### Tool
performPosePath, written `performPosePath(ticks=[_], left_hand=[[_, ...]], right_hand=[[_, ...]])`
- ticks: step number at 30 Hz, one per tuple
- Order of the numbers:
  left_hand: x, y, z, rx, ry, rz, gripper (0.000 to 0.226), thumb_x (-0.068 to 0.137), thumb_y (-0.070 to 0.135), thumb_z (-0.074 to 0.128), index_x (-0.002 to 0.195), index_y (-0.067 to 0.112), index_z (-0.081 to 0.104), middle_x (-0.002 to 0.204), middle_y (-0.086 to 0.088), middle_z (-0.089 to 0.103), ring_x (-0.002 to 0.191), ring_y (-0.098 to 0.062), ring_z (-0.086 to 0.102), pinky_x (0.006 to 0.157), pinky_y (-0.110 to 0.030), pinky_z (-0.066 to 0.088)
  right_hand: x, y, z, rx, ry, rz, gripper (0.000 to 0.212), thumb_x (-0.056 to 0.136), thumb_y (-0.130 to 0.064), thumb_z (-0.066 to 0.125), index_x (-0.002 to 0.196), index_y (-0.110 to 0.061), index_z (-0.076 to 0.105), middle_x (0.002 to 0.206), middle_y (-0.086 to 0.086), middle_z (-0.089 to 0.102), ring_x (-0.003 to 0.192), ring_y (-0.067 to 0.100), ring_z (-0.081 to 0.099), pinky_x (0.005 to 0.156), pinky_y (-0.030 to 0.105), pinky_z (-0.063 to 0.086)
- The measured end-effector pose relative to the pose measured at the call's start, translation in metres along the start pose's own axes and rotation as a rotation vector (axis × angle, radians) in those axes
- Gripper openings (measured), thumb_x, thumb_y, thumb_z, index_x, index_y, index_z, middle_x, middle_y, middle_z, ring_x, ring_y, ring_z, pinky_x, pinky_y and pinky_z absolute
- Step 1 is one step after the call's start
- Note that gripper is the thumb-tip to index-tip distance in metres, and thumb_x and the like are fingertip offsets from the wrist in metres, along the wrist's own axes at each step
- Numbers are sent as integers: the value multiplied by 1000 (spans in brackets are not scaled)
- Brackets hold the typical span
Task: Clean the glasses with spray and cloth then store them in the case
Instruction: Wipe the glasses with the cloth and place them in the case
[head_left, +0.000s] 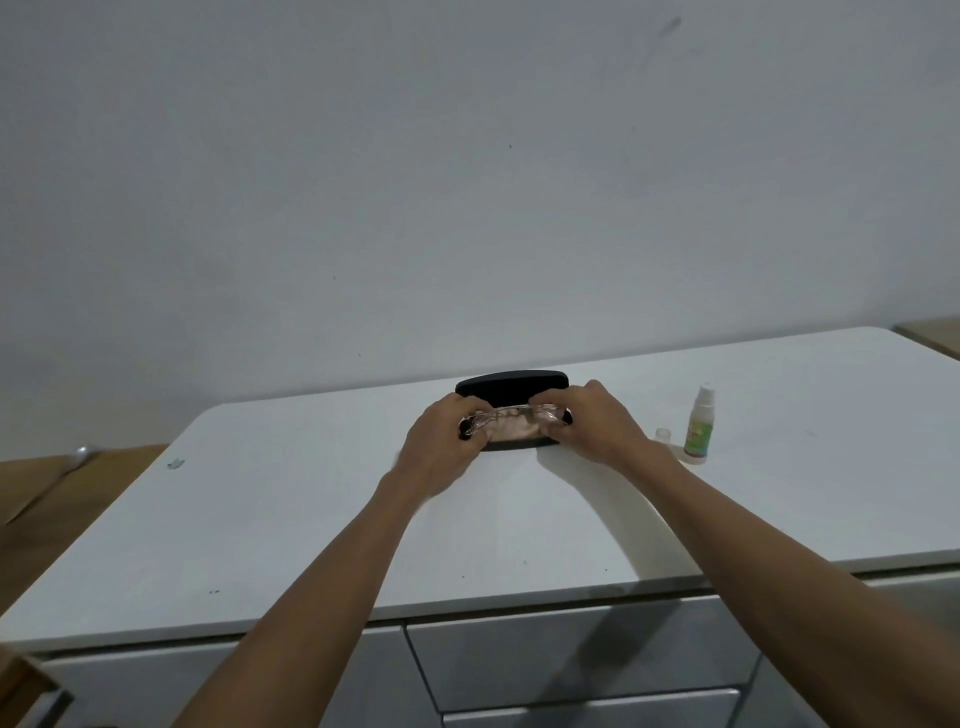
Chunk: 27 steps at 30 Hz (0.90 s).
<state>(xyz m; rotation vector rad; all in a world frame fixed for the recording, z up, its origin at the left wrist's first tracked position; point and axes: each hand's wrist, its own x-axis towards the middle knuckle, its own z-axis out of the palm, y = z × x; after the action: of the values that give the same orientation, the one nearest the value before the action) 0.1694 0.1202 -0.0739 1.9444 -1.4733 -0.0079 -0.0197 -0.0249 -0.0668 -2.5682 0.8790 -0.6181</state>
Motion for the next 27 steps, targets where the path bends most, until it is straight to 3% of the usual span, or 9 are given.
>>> performPosePath(ticks=[5, 9, 13, 16, 18, 20, 22, 27], left_hand=[[-4, -3, -4, 4, 6, -24, 18, 91, 38, 65, 109, 42, 68, 100, 16, 65, 74, 2, 52, 68, -25, 40], [-7, -3, -5, -16, 9, -47, 24, 92, 34, 66, 114, 41, 72, 105, 19, 70, 72, 3, 51, 70, -25, 42], [-10, 1, -7, -13, 41, -96, 27, 93, 22, 65, 112, 37, 76, 71, 18, 61, 67, -14, 56, 64, -32, 47], [-11, -1, -6, 16, 50, -72, 26, 94, 22, 65, 114, 34, 76, 65, 16, 52, 62, -10, 50, 61, -27, 39], [-10, -4, -5, 27, 44, -81, 23, 93, 28, 65, 112, 38, 75, 71, 8, 58, 62, -10, 50, 63, -28, 42], [-9, -10, -3, 37, 32, -89, 22, 93, 34, 65, 112, 42, 74, 98, 5, 72, 68, -11, 54, 68, -30, 49], [-9, -12, -3, 34, 19, -97, 23, 93, 36, 65, 114, 41, 73, 120, 10, 72, 75, -13, 55, 73, -30, 50], [-10, -12, -4, 45, 16, -82, 30, 94, 37, 64, 122, 40, 71, 121, 6, 72, 88, -17, 63, 75, -30, 49]], right_hand=[[1, -6, -2, -87, -23, 2, 37, 97, -41, 63, 134, -40, 64, 124, 0, 65, 119, 30, 46, 86, 37, 46], [0, -11, -3, -150, -39, 8, 36, 100, -41, 57, 135, -42, 63, 124, 0, 68, 119, 30, 46, 91, 40, 46], [-3, -17, -5, -236, -12, 16, 37, 97, -33, 57, 132, -42, 65, 120, -2, 70, 116, 30, 48, 88, 40, 44], [-6, -19, -3, -237, 3, 32, 35, 96, -30, 56, 128, -40, 67, 120, -1, 68, 116, 31, 48, 88, 40, 46], [-7, -18, -1, -230, 3, 34, 35, 98, -32, 56, 130, -41, 66, 122, -1, 66, 116, 31, 48, 87, 40, 45], [-8, -16, 1, -216, -1, 39, 39, 99, -33, 56, 136, -41, 62, 126, -2, 65, 118, 31, 48, 87, 39, 45], [-8, -17, 2, -219, -13, 40, 42, 100, -33, 55, 141, -41, 58, 127, -1, 66, 120, 31, 48, 88, 39, 45], [-10, -18, 1, -173, 14, 32, 40, 96, -29, 58, 135, -38, 63, 123, -3, 68, 117, 29, 49, 85, 39, 48]])
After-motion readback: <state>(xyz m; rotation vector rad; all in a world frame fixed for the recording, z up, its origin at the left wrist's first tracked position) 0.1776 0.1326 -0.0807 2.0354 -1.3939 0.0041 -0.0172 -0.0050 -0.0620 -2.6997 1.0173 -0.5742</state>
